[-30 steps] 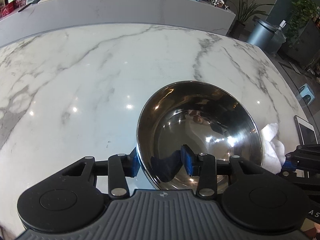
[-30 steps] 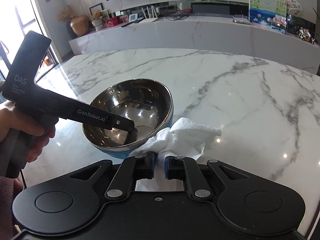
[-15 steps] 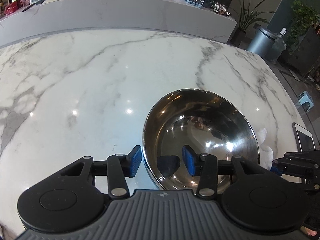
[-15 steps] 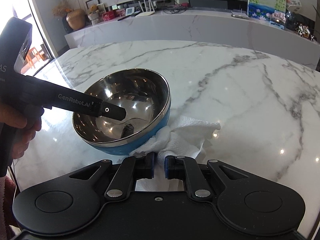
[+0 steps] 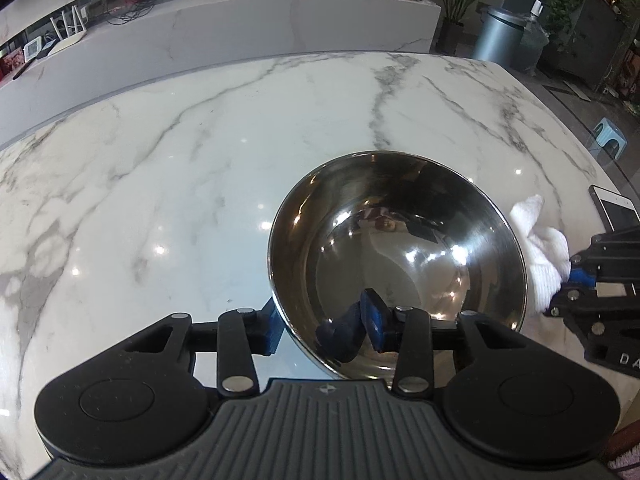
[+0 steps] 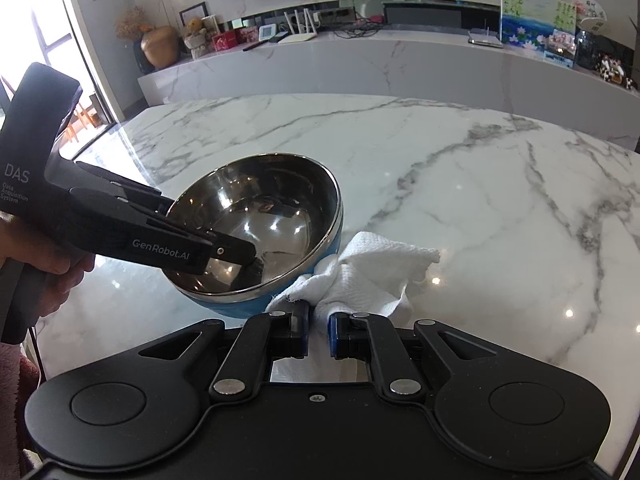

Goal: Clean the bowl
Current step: 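Tilt the bowl with the left gripper while the right gripper presses the cloth against its rim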

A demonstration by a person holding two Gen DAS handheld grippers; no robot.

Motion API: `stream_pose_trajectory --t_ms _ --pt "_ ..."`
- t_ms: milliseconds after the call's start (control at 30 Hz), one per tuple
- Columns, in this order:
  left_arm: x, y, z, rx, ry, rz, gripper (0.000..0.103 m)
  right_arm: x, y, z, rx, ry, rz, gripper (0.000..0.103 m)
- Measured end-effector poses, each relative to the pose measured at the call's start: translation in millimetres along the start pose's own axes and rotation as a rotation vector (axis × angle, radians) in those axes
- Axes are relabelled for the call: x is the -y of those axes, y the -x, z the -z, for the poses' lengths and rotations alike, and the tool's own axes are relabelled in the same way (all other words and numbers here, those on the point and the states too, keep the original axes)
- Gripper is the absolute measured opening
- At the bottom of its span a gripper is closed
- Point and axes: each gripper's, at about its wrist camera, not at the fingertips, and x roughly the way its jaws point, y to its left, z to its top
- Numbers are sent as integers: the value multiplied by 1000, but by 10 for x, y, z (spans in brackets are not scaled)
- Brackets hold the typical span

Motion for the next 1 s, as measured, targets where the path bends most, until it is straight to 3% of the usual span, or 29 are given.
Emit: stream_pose_trajectory --t_ms 233,367,533,767,900,1000 --pt "-37 62 35 -7 -120 28 34 101 87 -104 55 36 1 9" --pt "-65 94 54 -6 -188 39 33 126 121 -151 80 86 -54 9" --pt "-80 121 100 29 -281 50 34 64 79 -175 67 141 -52 9" --pt "-64 157 54 33 -270 30 33 3 56 -189 64 215 -20 9" --pt "-96 167 96 58 -358 65 27 140 29 -304 27 216 -56 9" --pt "-142 179 143 71 -394 104 27 296 78 -384 55 179 -114 9"
